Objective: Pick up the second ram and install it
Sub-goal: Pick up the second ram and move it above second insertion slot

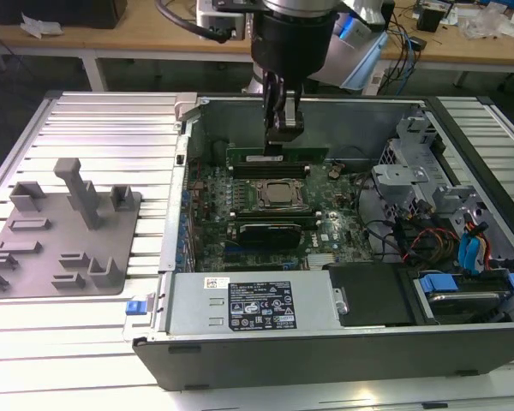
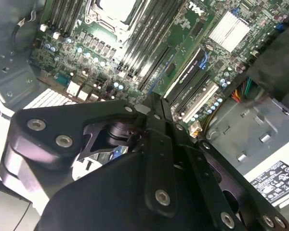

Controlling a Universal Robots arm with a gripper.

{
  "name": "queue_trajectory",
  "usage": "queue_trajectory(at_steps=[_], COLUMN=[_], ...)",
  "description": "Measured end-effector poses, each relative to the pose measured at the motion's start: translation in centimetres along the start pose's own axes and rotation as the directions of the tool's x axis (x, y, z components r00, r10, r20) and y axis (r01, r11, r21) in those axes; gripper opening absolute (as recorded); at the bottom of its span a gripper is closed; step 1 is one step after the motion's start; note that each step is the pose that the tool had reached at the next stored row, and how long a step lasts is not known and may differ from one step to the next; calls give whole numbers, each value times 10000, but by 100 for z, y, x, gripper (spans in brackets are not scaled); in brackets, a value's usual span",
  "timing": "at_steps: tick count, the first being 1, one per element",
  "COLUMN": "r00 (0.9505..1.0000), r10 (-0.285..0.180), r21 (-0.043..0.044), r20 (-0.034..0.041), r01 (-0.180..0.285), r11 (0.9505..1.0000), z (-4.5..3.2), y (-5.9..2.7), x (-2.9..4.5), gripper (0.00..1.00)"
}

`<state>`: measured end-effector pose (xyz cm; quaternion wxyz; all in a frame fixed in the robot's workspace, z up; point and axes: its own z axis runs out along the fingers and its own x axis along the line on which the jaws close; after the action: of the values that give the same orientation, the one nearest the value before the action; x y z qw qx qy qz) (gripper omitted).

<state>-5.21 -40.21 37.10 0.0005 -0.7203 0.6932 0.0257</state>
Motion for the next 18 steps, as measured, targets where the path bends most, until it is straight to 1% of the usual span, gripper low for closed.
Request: queue_trajectory(at_steps=[1,2,5,8,11,13,15,18], r00=[10000,10000,10000,10000,10000,10000,10000,10000], r10=[2,1,2,2,2,2,2,2], r21=[-1,-1,-1,-1,-1,0,-1,-1], r20=[-1,-1,-1,-1,-1,-1,-2,-2], r01=[-2,-1,-2,-2,-2,-2,-2,-2], r11=[10000,10000,10000,10000,10000,10000,10000,10000], z=[25,76,151,270,326,346,390,426], y=[0,-2,-5,-9,-11,-12,-13,-15], x=[-2,-2,1,5,5,5,2,-4], gripper=[9,9,9,9,9,9,9,9])
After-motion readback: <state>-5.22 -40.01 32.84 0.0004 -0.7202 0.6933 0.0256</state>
